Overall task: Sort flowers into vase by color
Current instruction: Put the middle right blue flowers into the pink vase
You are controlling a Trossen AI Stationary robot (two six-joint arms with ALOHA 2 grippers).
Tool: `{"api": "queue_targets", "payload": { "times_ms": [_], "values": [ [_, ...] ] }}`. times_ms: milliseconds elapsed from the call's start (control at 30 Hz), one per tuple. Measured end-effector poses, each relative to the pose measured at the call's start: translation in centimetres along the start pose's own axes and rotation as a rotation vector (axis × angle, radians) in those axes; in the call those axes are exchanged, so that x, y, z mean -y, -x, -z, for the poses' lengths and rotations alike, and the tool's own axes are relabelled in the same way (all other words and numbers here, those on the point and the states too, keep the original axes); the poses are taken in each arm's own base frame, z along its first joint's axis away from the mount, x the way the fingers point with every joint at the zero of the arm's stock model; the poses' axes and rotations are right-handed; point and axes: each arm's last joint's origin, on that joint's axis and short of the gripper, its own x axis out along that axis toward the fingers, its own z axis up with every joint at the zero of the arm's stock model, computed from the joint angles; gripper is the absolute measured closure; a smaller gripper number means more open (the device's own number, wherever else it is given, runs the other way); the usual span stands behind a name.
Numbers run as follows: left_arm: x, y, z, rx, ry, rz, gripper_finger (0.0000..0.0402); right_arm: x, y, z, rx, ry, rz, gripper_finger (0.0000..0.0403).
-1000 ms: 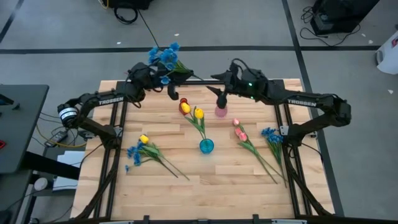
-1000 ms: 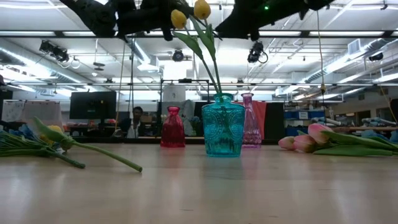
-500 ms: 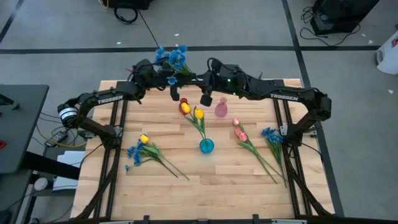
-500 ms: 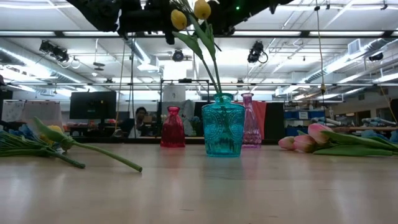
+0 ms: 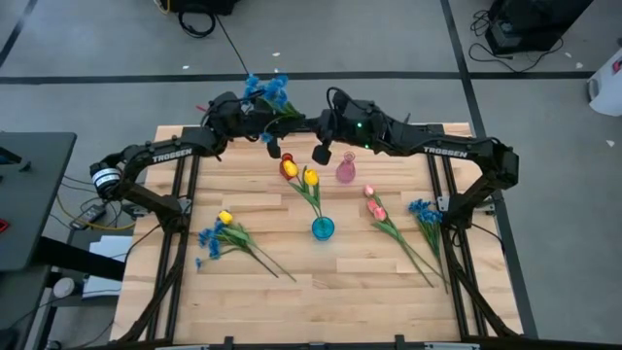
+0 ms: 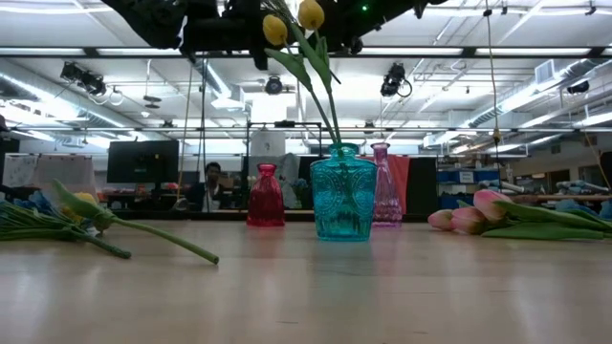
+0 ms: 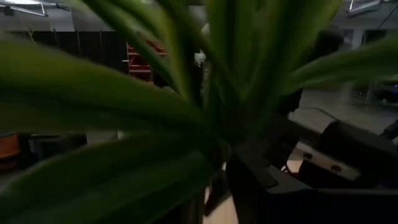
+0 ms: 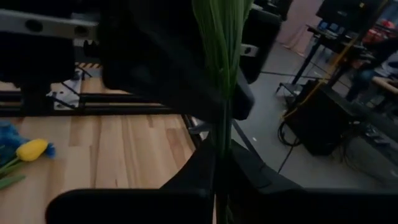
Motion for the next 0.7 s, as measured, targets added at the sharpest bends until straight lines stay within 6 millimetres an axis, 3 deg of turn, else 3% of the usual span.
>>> {"api": "queue_targets", "payload": {
  "times_ms": [267, 467, 700],
  "values": [
    [-1.0, 0.6, 0.5, -0.046, 0.015, 0.022, 0.0244, 0.8, 2.0, -1.4, 0.044, -0.061, 0.057, 0.0377],
    [-0.6, 1.5, 1.6, -0.065, 0.011, 0.034, 0.0239, 1.1, 4.0, -1.4, -0.035, -0.055, 0.058, 0.0369],
    [1.4, 4.4, 2.3, -0.072, -0.052, -0.086, 0.0239, 0.8, 5.9, 0.7, -0.062, -0.075, 0.075, 0.0369]
  ]
}}
